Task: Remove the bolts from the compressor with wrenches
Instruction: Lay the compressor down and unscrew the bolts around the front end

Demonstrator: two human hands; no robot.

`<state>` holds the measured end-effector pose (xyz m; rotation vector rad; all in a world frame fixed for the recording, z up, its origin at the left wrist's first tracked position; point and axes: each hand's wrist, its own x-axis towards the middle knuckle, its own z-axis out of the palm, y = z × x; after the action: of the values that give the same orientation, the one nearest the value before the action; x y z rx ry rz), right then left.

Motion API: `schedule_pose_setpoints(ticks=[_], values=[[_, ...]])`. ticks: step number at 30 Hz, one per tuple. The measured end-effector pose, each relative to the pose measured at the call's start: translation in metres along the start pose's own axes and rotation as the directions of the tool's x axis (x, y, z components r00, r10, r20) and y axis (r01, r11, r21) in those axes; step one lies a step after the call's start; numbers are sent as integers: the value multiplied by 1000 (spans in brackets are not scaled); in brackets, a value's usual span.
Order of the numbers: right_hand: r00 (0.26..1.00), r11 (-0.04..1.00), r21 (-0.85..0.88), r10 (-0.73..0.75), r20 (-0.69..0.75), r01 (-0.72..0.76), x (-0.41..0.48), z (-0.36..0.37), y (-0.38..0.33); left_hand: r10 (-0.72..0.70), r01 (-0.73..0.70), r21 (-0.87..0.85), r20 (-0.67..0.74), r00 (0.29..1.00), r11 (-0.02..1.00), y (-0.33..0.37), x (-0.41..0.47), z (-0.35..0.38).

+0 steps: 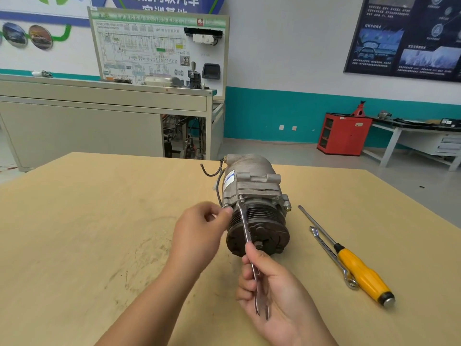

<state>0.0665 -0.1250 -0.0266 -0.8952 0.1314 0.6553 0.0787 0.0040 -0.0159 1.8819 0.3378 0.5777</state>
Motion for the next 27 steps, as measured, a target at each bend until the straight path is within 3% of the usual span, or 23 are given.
schedule_pose_setpoints(ticks=[2, 7, 12, 17, 22, 27], values=[[998, 991, -121, -61, -21, 58, -2, -2, -2, 5, -8, -50, -56, 998, 999, 4, 8, 1], [978, 935, -304, -205, -38, 184, -5, -7, -4, -70, 70, 3, 96, 993, 998, 16, 22, 8], [965, 854, -471, -261, -19, 221, -10, -17, -7, -115, 115, 5, 5, 993, 993, 21, 24, 19], [967, 824, -530, -252, -26, 200, -13, -26, -13, -94, 93, -32, -28, 995, 995, 19, 19, 24], [969, 809, -556, -248, -23, 194, -15, -29, -12, 79, -39, 210, -188, 979, 977, 22, 10, 33], [967, 816, -544, -252, -28, 197, -17, -30, -13, 95, -46, 200, -240, 966, 979, 20, 11, 34]])
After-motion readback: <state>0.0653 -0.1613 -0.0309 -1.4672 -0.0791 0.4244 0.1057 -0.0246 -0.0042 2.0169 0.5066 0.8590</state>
